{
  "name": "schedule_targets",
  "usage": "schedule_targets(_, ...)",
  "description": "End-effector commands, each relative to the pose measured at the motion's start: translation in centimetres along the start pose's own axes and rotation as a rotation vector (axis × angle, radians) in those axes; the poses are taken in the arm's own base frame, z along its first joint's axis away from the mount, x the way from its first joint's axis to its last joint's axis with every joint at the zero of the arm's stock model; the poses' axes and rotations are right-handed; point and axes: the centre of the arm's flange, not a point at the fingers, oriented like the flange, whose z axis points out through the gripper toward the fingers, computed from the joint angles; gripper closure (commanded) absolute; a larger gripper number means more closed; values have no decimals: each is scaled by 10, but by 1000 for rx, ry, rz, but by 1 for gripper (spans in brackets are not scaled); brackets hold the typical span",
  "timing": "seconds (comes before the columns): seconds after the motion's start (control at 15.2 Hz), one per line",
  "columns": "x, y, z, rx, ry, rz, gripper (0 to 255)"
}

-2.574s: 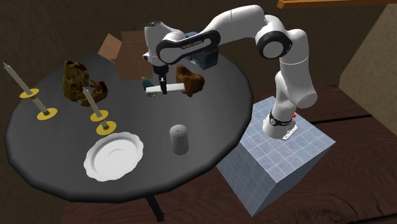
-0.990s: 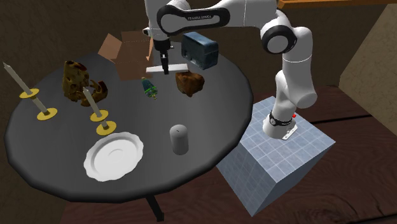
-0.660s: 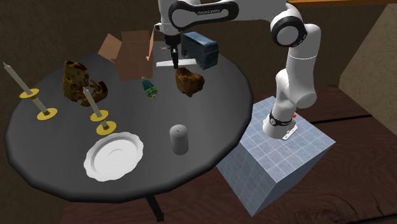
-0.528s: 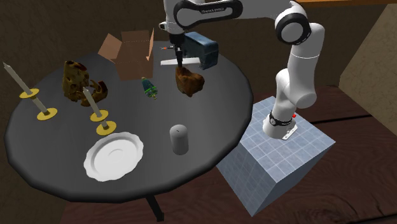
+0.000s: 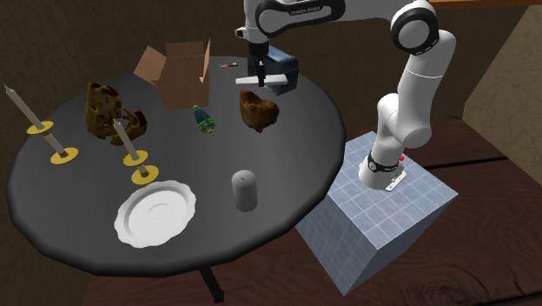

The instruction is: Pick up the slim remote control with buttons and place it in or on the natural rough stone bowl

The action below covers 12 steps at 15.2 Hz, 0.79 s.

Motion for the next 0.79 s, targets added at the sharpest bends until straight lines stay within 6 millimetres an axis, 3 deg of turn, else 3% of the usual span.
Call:
schedule_targets(0.0,-1,1,11,0,0,-1,255)
schedule_targets(0.73,-1,1,62,0,0,-1,255)
